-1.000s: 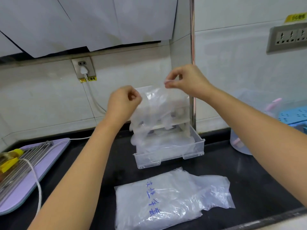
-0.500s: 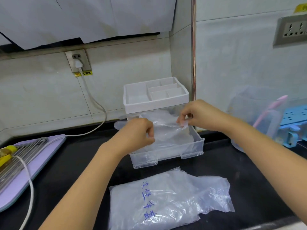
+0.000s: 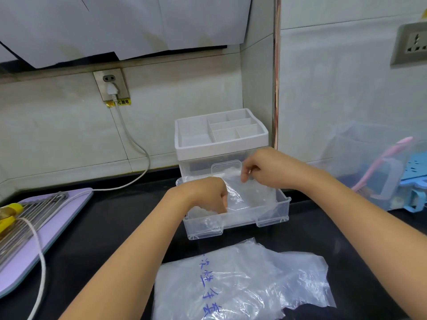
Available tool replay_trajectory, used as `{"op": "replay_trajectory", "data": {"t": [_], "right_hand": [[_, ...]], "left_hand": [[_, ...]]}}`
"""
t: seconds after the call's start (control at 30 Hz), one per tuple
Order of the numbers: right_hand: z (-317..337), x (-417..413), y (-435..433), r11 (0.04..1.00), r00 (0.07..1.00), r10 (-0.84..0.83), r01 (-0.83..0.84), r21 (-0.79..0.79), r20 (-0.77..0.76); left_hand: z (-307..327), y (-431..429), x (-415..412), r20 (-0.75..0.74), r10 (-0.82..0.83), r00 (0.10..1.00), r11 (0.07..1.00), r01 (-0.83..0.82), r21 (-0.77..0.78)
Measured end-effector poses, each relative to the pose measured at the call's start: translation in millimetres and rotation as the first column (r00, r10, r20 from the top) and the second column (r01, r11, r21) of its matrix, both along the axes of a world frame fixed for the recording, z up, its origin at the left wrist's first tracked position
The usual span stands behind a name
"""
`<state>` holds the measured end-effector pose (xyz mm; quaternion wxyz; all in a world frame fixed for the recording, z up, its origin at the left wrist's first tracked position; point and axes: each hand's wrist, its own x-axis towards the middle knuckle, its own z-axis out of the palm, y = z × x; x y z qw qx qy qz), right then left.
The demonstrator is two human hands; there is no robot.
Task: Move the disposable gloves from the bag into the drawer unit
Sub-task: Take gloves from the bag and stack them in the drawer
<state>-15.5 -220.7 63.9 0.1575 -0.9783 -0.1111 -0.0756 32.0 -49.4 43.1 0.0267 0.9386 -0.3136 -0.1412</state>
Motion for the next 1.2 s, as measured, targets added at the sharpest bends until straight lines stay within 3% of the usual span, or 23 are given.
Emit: {"op": "replay_trajectory", "data": {"t": [0.07, 0.17, 0.27, 0.4, 0.5, 0.57, 0.77, 0.97, 1.2], "right_hand": [[-4, 2, 11, 0.998, 0.995, 0.053, -0.049, 0.044, -0.086], [-21, 6, 24, 0.992, 0.949, 0.05, -0.083, -0.095, -0.311], [-32, 10, 25, 0.989, 0.93, -0.005, -0.049, -0.138, -0.368], [-34, 14, 23, 0.984, 0.926, 0.015, -0.081, -0.159, -0.378], [-34, 17, 22, 0.984, 0.908, 0.031, -0.102, -0.147, -0.419], [-35, 19, 22, 0.983, 0.902, 0.018, -0.095, -0.158, -0.43], [-46, 26, 22, 0.99, 0.897, -0.03, -0.034, -0.138, -0.44], [-29, 27, 23, 0.951, 0.829, -0.16, -0.015, -0.308, -0.535], [-19, 40, 37, 0.885, 0.818, -0.248, -0.027, -0.465, -0.518]], "left_hand": [[-2, -3, 1, -0.001, -0.01, 1.0, 1.0, 0.01, 0.021], [-5, -3, 2, -0.028, -0.006, 1.0, 0.999, 0.008, 0.041], [0, 2, 4, -0.109, 0.005, 0.994, 0.998, 0.002, 0.062], [11, 9, -1, -0.303, 0.089, 0.949, 0.978, -0.141, -0.155], [7, 3, 1, -0.112, 0.08, 0.991, 0.951, -0.11, -0.29], [-3, -4, 1, -0.011, 0.068, 0.998, 0.969, -0.068, -0.238], [-23, -16, -3, 0.043, 0.063, 0.997, 0.995, -0.06, -0.085], [-22, -11, 8, 0.051, 0.138, 0.989, 0.97, -0.146, 0.193], [-21, -13, 14, 0.036, 0.149, 0.988, 0.965, -0.154, 0.215]]}}
